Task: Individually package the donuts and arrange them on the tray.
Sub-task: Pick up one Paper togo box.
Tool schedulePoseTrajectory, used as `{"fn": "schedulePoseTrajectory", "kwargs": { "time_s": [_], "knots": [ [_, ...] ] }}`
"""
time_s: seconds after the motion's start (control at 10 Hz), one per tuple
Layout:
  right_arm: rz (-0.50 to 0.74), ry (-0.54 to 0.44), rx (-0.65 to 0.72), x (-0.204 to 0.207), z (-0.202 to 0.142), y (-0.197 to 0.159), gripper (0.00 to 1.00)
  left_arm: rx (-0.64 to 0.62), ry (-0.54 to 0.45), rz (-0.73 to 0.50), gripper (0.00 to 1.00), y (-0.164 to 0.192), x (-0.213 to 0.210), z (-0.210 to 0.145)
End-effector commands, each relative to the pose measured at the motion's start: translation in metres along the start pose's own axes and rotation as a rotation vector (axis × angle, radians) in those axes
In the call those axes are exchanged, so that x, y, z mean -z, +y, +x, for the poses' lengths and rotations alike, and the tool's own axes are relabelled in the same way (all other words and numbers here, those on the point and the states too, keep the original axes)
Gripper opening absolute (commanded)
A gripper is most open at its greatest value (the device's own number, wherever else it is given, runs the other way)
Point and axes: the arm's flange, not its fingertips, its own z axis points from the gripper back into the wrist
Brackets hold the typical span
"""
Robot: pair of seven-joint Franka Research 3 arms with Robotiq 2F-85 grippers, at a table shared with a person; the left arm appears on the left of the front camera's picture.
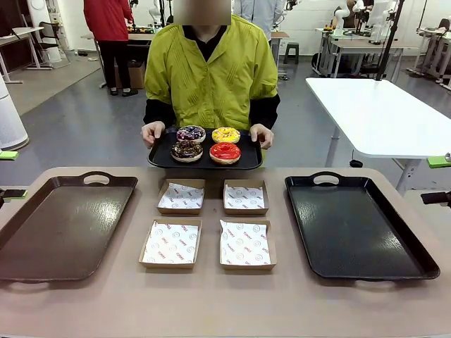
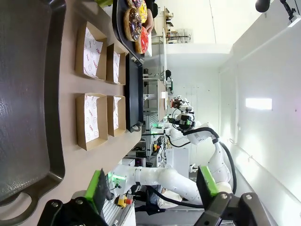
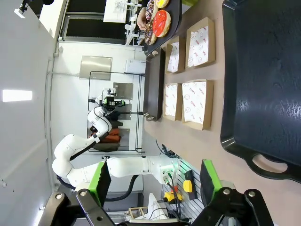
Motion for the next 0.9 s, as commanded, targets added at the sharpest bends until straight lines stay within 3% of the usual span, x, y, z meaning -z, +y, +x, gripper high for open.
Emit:
{"fn": "schedulePoseTrajectory", "kwargs": {
  "time_s": [0.0,0.4,0.5,0.7,0.8],
  "knots": [
    [0.016,-0.006,-0.012,0.002,-0.001,0.000,1.00,0.008,-0.017,-0.013,1.00,-0.001,0.000,0.001],
    [0.000,0.000,0.000,0.000,0.000,0.000,1.00,0.008,-0.017,-0.013,1.00,-0.001,0.000,0.001],
    [-0.047,-0.059,-0.008,0.008,0.007,0.010,1.00,0.008,-0.017,-0.013,1.00,-0.001,0.000,0.001],
    [-0.191,-0.020,-0.082,0.043,0.040,0.065,1.00,0.008,-0.017,-0.013,1.00,-0.001,0.000,0.001],
    [-0.278,0.052,-0.066,0.065,0.057,0.092,1.00,0.008,-0.017,-0.013,1.00,-0.001,0.000,0.001]
  ]
}}
